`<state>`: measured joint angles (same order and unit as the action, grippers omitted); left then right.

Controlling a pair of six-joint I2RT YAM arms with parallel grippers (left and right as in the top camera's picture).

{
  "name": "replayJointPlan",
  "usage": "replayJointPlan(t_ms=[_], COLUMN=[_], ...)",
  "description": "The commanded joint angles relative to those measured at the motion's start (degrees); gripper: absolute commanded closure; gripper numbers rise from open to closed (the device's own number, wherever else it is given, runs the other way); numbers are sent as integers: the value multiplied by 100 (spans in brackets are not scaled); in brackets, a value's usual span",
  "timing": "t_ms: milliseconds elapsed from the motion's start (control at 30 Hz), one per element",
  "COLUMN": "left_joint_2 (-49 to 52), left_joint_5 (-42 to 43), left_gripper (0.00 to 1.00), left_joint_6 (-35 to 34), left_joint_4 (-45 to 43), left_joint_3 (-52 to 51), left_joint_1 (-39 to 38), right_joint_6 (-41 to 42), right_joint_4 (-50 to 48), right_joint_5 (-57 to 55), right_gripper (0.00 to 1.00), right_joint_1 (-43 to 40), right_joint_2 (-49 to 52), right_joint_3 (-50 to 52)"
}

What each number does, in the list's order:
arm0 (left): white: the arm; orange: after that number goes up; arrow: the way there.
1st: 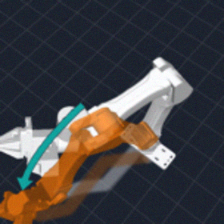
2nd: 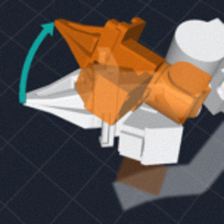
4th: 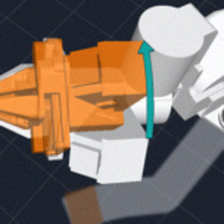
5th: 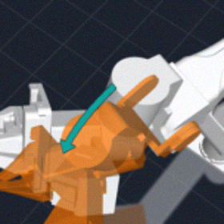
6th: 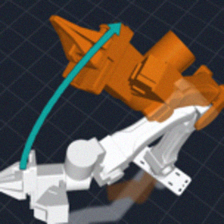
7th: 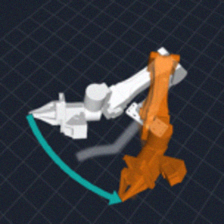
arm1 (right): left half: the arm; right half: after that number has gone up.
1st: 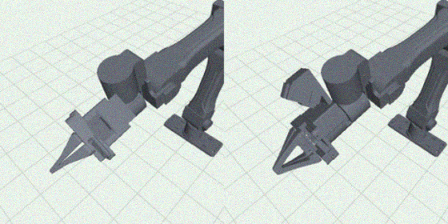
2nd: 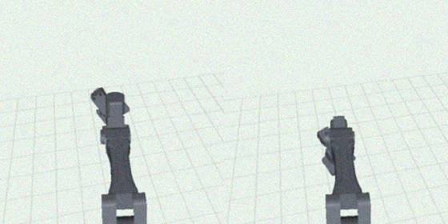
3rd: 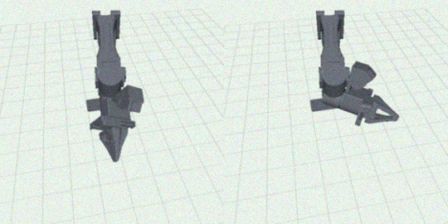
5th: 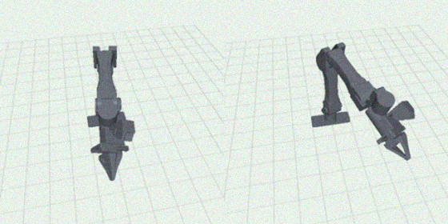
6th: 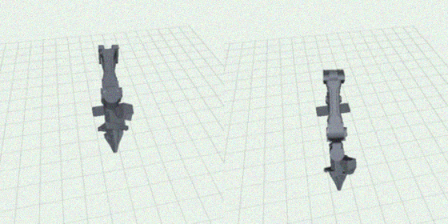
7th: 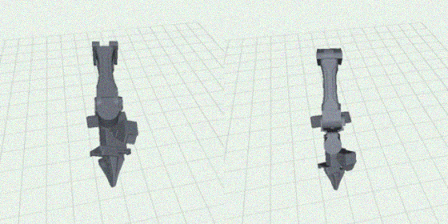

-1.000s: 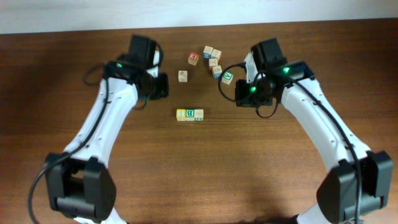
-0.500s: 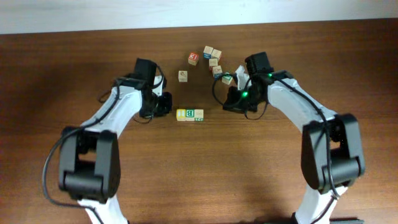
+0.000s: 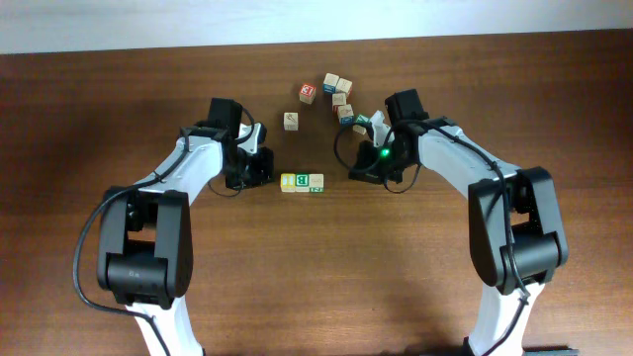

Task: Rotate 3 blocks
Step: 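Squeeze the row of three blocks between both grippers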

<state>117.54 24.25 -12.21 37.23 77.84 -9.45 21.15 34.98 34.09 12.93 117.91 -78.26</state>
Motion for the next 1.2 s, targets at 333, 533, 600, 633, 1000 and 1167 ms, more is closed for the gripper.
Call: replayJointPlan(t_ms=[333,533,600,633,1000,1167], left_joint_2=[63,63,63,63,63,63], left_joint_5=[153,175,214,269,455,496], left_gripper=[100,100,100,100,100,100], left_joint_6=[337,337,361,422,485,483], left_joint_4=[-4,118,173,201,227,223], left_joint_3=[-13,-13,-13,-13,-13,-13], left_joint_1=[-2,-2,-2,-2,-2,-2], right_joint_6=[1244,1241,1241,1241,1394,1416], right_joint_4=[-149,-271,-284,-289,-358,-380], right_joint_5=[-763,-782,-780,-780,-909,-911], right_gripper=[96,96,96,96,96,96], right_joint_1=[505,654,667,667,820,848], right_joint_2=[76,76,76,76,76,76], right_joint_3=[22,22,22,22,22,22])
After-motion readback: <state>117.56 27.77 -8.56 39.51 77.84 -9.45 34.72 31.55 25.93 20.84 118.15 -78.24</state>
